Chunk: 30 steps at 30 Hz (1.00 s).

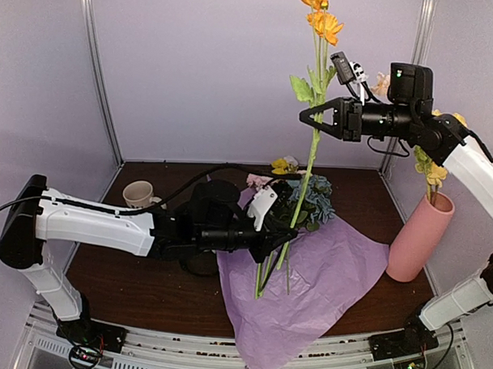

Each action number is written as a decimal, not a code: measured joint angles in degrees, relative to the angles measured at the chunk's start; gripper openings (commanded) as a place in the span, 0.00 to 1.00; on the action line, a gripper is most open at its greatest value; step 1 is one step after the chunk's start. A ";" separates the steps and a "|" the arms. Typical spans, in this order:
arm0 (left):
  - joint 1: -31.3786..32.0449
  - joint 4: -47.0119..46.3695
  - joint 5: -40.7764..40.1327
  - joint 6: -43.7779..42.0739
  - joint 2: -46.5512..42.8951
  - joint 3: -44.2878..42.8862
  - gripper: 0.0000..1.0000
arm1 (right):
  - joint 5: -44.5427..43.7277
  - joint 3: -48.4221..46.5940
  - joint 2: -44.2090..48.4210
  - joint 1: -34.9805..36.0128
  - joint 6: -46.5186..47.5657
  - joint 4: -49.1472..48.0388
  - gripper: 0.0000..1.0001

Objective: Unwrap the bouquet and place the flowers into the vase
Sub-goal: Pass from the left arm to the right

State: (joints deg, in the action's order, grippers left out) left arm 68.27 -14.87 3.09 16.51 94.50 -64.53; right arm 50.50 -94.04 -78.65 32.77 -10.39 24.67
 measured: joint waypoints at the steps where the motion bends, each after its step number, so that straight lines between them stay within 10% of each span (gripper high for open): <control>1: 0.00 0.02 -0.11 0.02 0.00 -0.09 0.00 | 0.04 -0.11 -0.07 0.00 -0.31 -0.07 0.00; 7: 0.07 1.27 -2.23 0.63 0.04 -0.37 0.57 | -0.57 -0.46 -0.15 -0.11 -0.11 0.70 0.00; 30: 0.07 16.59 -13.25 -2.21 3.50 -7.08 0.63 | -8.52 -23.96 13.31 -20.87 9.09 11.23 0.00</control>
State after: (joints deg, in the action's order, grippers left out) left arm 68.34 1.72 -10.15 14.31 98.00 -71.61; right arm 41.98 -117.99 -65.34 11.90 -1.30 35.90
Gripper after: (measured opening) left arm 0.636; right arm 0.058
